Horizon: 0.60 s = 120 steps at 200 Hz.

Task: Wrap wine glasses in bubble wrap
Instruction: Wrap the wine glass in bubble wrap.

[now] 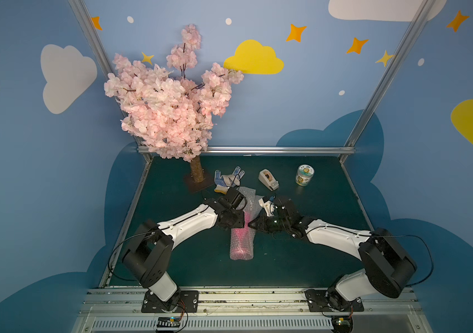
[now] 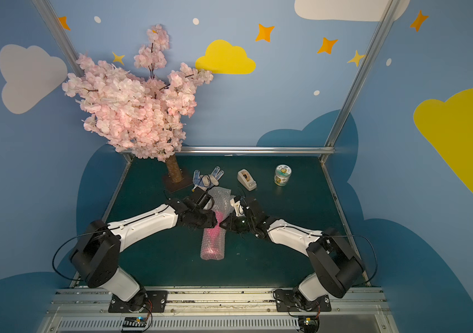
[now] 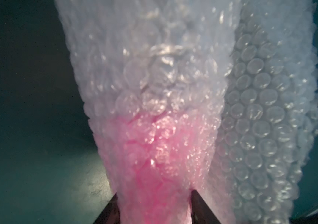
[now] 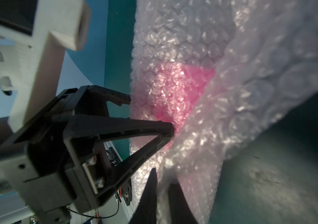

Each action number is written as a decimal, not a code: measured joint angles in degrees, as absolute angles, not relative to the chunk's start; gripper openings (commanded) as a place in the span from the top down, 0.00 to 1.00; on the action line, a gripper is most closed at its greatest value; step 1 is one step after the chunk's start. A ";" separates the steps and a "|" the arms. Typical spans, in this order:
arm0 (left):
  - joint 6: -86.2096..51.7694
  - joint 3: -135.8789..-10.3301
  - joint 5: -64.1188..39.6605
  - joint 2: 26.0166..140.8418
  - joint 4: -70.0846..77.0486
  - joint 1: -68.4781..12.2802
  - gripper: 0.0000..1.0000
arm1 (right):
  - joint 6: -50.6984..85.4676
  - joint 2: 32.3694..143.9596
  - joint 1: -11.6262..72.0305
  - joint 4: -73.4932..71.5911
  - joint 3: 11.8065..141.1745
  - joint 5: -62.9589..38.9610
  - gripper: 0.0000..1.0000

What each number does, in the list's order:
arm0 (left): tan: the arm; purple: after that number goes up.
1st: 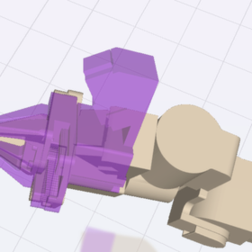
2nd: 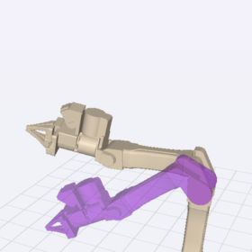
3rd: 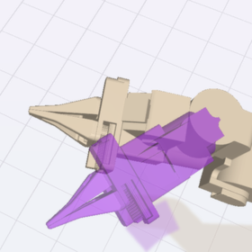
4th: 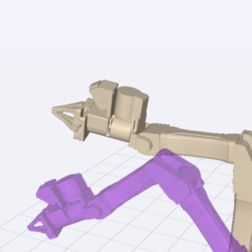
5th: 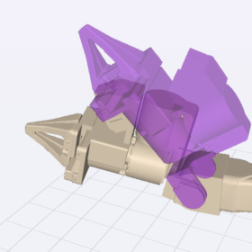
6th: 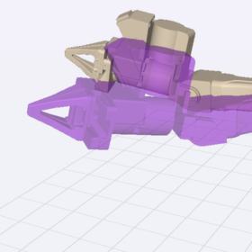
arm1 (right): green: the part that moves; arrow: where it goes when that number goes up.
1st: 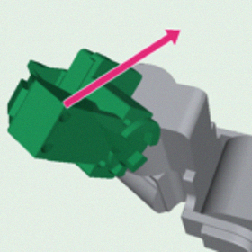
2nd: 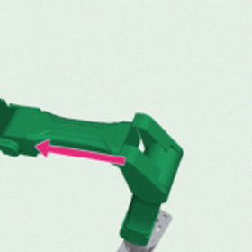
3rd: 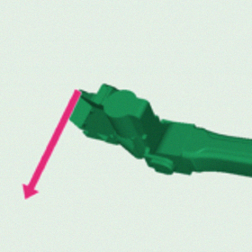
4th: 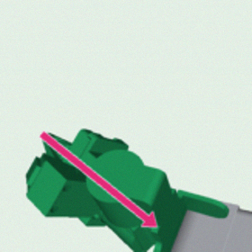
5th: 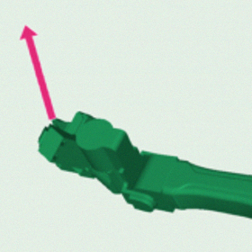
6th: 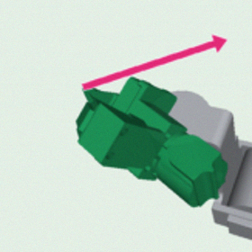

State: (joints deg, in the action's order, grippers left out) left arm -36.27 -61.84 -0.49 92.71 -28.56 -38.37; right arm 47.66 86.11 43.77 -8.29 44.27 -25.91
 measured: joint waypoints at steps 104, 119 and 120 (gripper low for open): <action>-42.26 -51.92 -7.46 85.89 -21.82 -33.15 0.31 | 41.78 92.31 50.52 -7.51 47.88 -20.93 0.92; -42.54 -51.13 -8.43 85.21 -20.97 -32.47 0.26 | 41.10 92.31 50.76 -8.03 47.88 -20.58 0.92; -42.63 -51.07 -8.51 85.14 -20.91 -32.42 0.26 | 41.06 92.31 50.76 -8.08 47.88 -20.56 0.92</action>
State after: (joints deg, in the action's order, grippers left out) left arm -42.63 -51.07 -8.51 85.14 -20.91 -32.42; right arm 41.06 92.31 50.76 -8.08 47.88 -20.56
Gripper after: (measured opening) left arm 0.713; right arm 0.082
